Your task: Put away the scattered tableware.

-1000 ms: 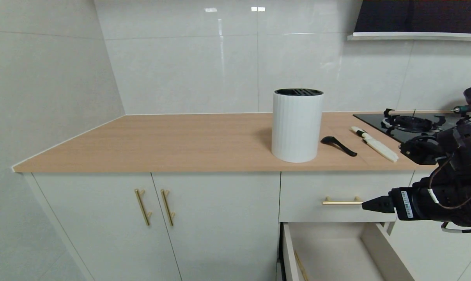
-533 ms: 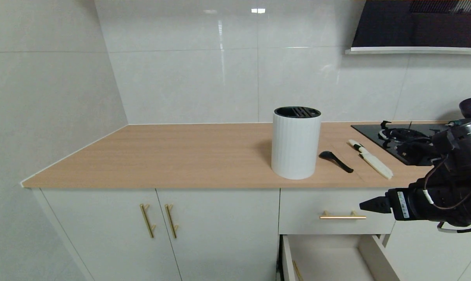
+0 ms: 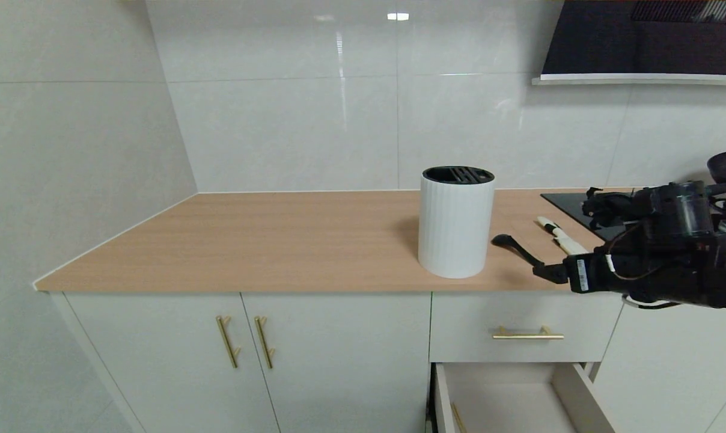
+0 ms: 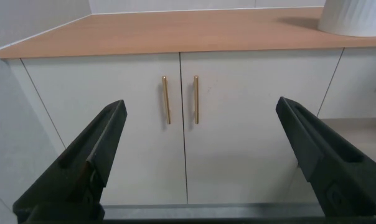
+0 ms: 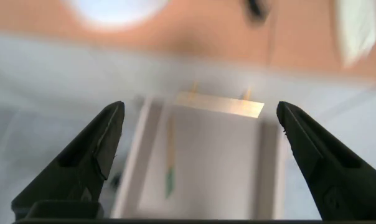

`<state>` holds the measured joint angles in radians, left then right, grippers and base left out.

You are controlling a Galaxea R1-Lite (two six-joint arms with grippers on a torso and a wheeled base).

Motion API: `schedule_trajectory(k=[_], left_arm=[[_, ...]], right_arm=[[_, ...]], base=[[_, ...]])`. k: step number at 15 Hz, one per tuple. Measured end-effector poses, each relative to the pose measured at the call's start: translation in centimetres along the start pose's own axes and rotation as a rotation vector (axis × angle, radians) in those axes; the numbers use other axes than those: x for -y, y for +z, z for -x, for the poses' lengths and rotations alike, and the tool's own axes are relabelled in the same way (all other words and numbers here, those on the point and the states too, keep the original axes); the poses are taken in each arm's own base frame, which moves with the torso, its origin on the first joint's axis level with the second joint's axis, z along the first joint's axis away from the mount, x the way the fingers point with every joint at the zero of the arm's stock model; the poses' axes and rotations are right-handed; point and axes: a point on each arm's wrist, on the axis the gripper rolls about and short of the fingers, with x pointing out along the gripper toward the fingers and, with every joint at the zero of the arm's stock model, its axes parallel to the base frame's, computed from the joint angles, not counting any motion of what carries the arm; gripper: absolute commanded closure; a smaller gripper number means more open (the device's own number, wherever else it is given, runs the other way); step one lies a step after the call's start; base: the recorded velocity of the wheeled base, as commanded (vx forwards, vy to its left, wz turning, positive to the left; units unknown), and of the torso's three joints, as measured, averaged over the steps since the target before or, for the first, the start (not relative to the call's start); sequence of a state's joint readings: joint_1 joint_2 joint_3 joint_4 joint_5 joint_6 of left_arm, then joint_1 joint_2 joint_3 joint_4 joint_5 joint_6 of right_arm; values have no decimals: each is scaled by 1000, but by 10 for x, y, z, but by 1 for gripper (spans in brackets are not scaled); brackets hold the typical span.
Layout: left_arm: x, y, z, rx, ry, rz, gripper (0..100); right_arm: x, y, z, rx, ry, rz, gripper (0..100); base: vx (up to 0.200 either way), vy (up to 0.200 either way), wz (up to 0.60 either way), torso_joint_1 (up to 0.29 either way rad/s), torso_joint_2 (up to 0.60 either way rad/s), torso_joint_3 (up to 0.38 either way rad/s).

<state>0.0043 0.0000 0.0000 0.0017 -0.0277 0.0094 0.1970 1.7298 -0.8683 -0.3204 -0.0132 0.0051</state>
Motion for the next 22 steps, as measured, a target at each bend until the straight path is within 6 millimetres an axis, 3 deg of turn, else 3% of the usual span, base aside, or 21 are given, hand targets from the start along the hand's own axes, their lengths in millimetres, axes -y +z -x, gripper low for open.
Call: schedule_trajectory(k=[5, 9, 14, 22], left_arm=[[0, 0, 0, 0, 0, 0, 0], [0, 0, 0, 0, 0, 0, 0], [0, 0, 0, 0, 0, 0, 0], [0, 0, 0, 0, 0, 0, 0]], right_arm=[[32, 22, -79, 106, 43, 71, 0], [59, 10, -122, 76, 117, 84, 0], [68, -6, -142, 33, 150, 65, 0], [69, -9, -151, 31, 146, 62, 0]], base=[[0, 0, 0, 0, 0, 0], [0, 0, 0, 0, 0, 0], [0, 0, 0, 0, 0, 0], [0, 0, 0, 0, 0, 0]])
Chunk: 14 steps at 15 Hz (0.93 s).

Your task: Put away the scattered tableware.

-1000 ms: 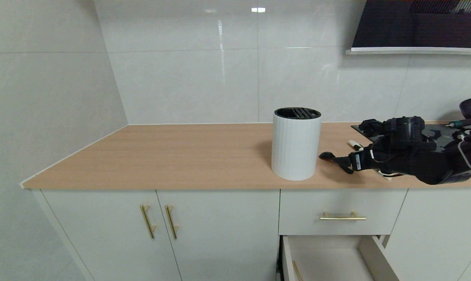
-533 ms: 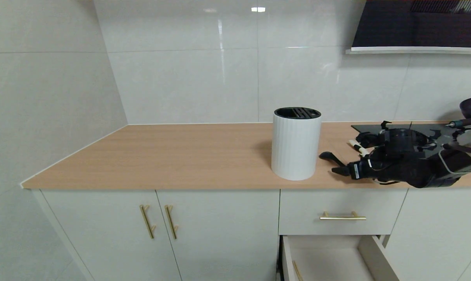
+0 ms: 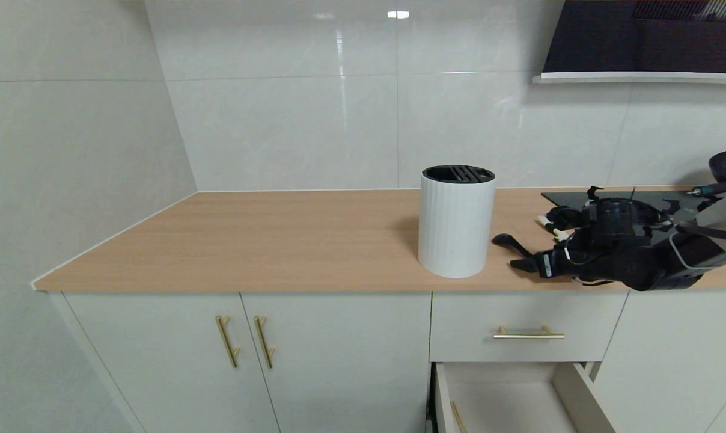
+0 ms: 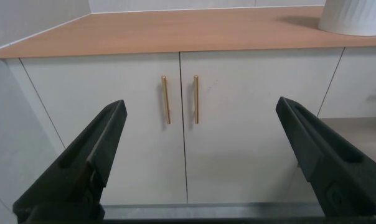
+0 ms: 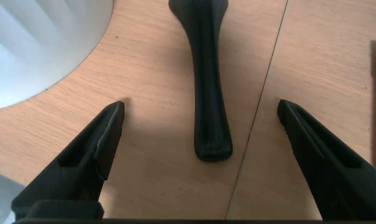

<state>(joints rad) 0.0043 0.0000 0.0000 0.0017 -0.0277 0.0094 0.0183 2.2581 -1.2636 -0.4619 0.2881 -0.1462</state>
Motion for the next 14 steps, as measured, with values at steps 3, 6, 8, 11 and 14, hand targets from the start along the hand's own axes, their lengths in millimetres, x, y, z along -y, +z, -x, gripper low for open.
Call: schedule_trajectory(k=[3, 6, 8, 11, 14], left_arm=[[0, 0, 0, 0, 0, 0, 0], [0, 0, 0, 0, 0, 0, 0], [0, 0, 0, 0, 0, 0, 0], [0, 0, 0, 0, 0, 0, 0], [0, 0, 0, 0, 0, 0, 0]], right_arm=[[0, -1, -4, 0, 1, 1, 100], [1, -2, -6, -2, 1, 0, 100], [1, -2, -7, -3, 3, 0, 100], [-1, -3, -7, -10, 6, -1, 100], [-3, -3, -7, -11, 7, -13, 100]], base=[[0, 0, 0, 0, 0, 0], [0, 0, 0, 0, 0, 0], [0, 0, 0, 0, 0, 0], [0, 0, 0, 0, 0, 0], [0, 0, 0, 0, 0, 0]])
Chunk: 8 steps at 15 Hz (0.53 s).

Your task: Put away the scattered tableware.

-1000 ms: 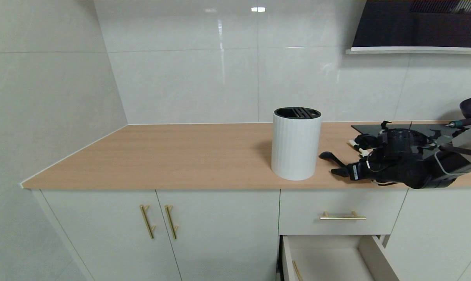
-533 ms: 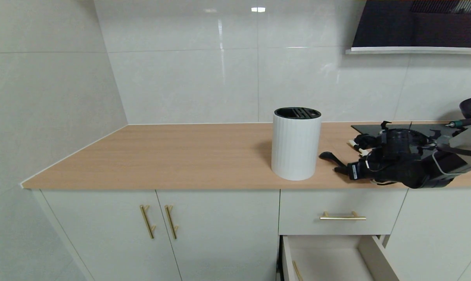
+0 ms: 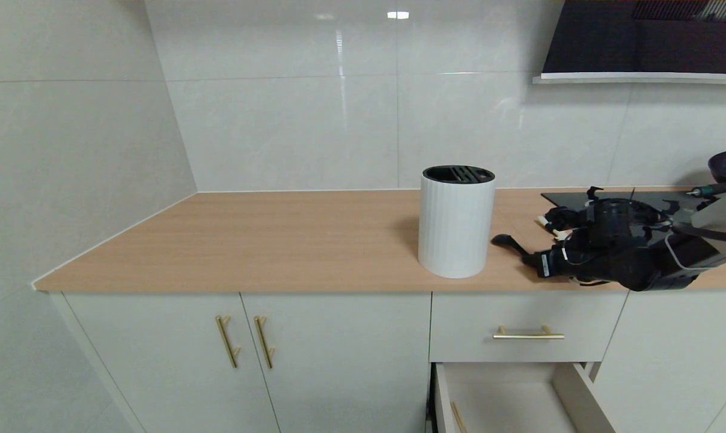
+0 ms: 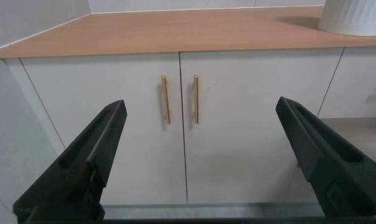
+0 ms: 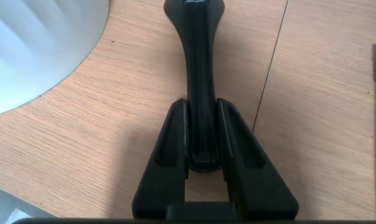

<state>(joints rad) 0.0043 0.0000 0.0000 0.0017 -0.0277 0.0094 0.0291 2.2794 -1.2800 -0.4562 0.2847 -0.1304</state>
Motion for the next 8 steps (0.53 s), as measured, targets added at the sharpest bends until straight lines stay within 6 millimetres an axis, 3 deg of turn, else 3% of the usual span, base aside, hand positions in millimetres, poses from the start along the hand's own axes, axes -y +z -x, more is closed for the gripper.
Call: schedule_trajectory(k=[5, 8], left_arm=[[0, 0, 0, 0, 0, 0, 0], [0, 0, 0, 0, 0, 0, 0]], right_arm=[[-10, 10, 8, 9, -49, -68, 100], [-29, 31, 42, 33, -51, -100, 100]], base=[[0, 0, 0, 0, 0, 0], [0, 0, 0, 0, 0, 0]])
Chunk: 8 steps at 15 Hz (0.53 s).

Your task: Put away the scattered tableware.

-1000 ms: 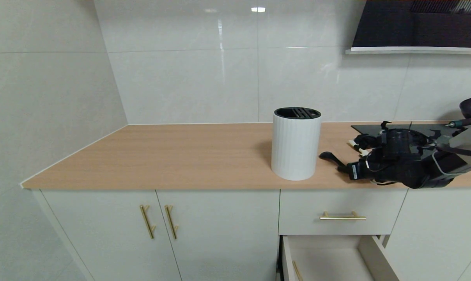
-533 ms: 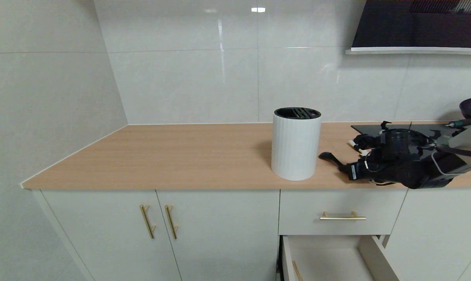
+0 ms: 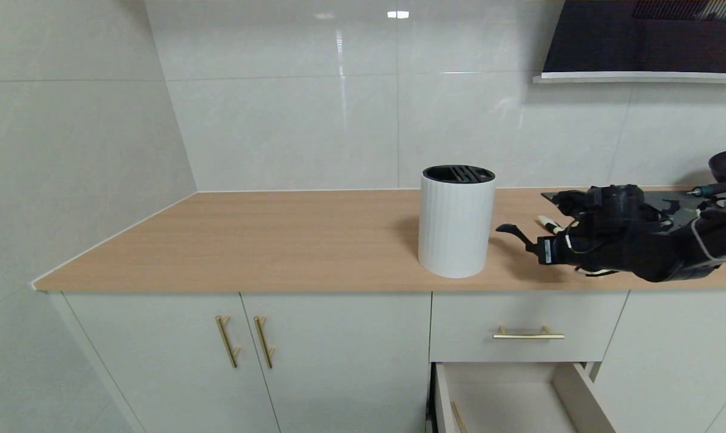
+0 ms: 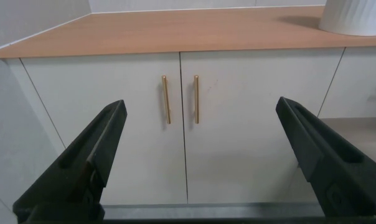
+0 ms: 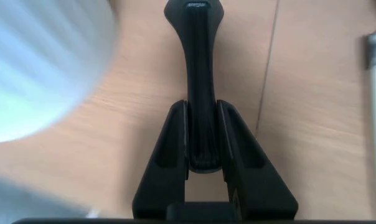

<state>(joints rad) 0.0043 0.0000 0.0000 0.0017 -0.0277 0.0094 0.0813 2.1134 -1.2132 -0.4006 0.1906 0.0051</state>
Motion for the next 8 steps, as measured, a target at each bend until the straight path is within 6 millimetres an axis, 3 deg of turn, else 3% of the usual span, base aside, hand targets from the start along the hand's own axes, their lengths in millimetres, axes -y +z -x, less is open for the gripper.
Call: schedule_trajectory(k=[4, 8], left_arm=[[0, 0, 0, 0, 0, 0, 0], [0, 0, 0, 0, 0, 0, 0]], right_arm=[[-29, 17, 70, -29, -2, -71, 100], [-43, 3, 124, -50, 37, -83, 100]], base=[[0, 0, 0, 0, 0, 0], [0, 0, 0, 0, 0, 0]])
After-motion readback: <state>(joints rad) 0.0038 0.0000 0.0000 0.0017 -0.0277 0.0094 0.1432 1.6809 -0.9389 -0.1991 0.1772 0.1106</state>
